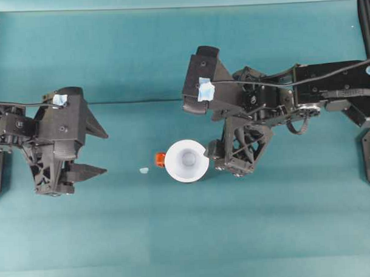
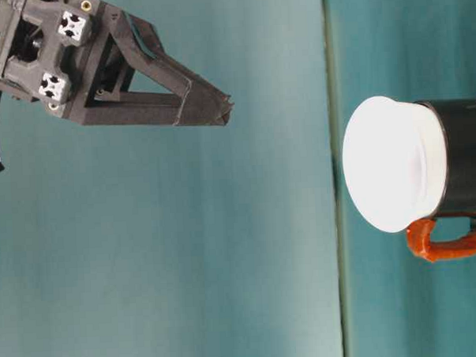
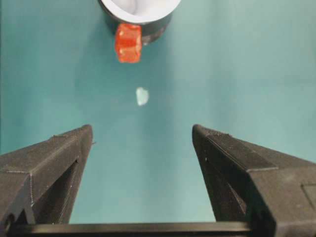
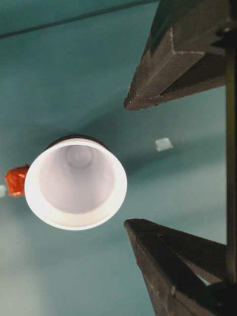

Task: Put the paper cup into the moved red handle cup holder.

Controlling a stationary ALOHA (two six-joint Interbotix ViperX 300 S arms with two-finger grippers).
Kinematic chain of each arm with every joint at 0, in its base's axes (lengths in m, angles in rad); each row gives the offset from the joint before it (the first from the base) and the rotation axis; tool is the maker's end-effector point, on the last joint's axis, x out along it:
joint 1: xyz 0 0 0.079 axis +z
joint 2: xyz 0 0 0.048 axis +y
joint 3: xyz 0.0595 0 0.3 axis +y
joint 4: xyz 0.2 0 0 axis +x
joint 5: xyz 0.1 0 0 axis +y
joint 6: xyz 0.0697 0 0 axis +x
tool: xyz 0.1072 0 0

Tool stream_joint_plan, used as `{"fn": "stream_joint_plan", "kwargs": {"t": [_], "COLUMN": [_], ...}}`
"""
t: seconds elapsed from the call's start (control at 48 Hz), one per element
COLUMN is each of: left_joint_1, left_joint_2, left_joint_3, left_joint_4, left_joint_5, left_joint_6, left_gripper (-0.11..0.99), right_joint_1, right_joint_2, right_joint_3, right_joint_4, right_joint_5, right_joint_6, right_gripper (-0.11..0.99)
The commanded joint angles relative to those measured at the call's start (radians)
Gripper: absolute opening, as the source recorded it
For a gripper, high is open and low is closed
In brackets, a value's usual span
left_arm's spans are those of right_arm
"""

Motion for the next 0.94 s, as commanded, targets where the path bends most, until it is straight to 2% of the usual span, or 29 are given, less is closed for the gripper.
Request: {"fn": "stream_joint_plan", "kwargs": {"t": [0.0, 0.375, 0.917], "left_joint_1": [0.0, -0.002, -0.002], "left_joint_2": [-0.009, -0.009, -0.009], "left_joint_3": [-0.011, -0.011, -0.011], "left_joint_4": [0.002, 0.002, 0.002], "left_joint_5": [-0.005, -0.005, -0.005], "left_joint_6": [0.0, 0.0, 0.0], "left_gripper": [0.88, 0.88, 0.88], "right_joint_1": [0.002, 0.002, 0.002], "right_joint_2": [-0.064, -0.067, -0.067], "right_joint_3": [-0.031, -0.092, -0.092], "right_joint_4": [0.003, 0.003, 0.003], "right_joint_5": [-0.002, 0.035, 0.043], "right_joint_6": [0.002, 0.0, 0.0], "right_gripper": [0.61, 0.61, 0.61]}}
